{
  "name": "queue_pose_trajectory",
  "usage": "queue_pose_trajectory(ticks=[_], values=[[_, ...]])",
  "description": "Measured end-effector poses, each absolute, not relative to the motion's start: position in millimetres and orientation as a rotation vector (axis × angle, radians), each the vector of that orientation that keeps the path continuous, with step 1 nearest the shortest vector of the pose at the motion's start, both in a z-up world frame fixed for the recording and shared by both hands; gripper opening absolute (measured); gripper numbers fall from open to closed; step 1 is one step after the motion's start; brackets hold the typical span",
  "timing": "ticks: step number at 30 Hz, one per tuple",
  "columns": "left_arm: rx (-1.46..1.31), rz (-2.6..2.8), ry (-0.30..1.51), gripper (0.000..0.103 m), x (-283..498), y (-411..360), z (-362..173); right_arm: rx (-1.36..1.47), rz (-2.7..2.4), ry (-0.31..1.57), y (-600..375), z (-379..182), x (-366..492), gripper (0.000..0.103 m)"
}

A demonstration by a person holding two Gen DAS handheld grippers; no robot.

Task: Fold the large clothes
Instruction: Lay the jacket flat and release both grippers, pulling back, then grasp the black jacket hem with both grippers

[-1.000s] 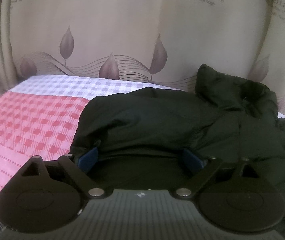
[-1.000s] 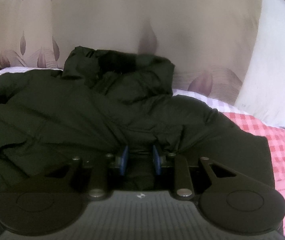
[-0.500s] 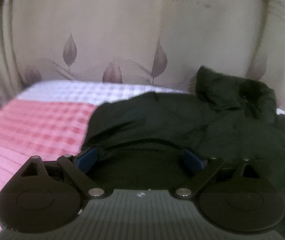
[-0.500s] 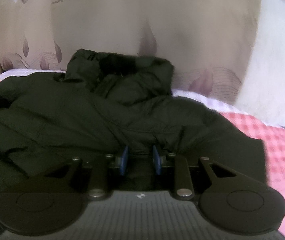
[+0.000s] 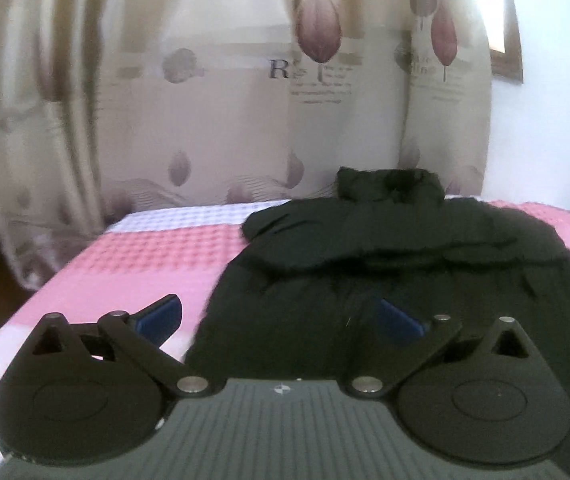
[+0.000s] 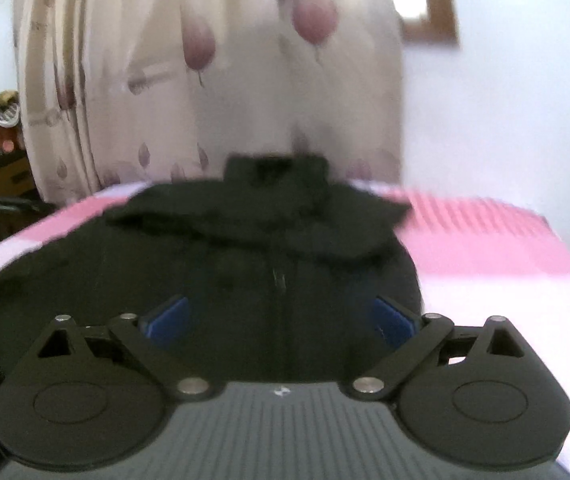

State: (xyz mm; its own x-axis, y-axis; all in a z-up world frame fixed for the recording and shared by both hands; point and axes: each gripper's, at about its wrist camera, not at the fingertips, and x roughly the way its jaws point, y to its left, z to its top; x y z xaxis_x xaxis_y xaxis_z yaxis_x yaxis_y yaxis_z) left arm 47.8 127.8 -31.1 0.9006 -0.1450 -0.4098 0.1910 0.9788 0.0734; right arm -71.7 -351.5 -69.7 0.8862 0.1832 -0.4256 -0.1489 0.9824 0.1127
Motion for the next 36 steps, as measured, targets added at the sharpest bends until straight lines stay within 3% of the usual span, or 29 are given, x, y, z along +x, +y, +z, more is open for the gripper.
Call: queue_pose_trajectory(ticks=[5,15,17,19,23,26,28,31,36], values=[[0.126,-0.112,0.415,0.103,-3,167,-45,0.152,0.1,0.463,-360,-90,-128,0.099],[0.007,-0.15,0.568,0.101,-15,204,-75,0.404,0.048,0.512,-386,-124,-151,0.097],[0.003,-0.177,0.6,0.099,-15,204,-80,0.454,0.075,0.536,-386,-131,-148,0.084],[-0.012,-0.206,0.628,0.096,-16,206,-86,0.481,0.108,0.546,-382,-135,-149,0.064],[-0.117,-0.258,0.688,0.088,-15,218,-99,0.513,0.14,0.558,-377,-141,-142,0.05],[-0.189,-0.278,0.709,0.08,-13,226,-104,0.549,0.155,0.559,-382,-142,-139,0.045],[-0.195,-0.305,0.715,0.065,-13,225,-101,0.549,0.162,0.56,-382,-141,-139,0.044],[-0.114,-0.296,0.716,0.058,-17,211,-92,0.535,0.165,0.56,-381,-139,-140,0.044],[0.192,-0.217,0.651,0.056,-32,165,-81,0.534,0.17,0.555,-377,-138,-139,0.045]])
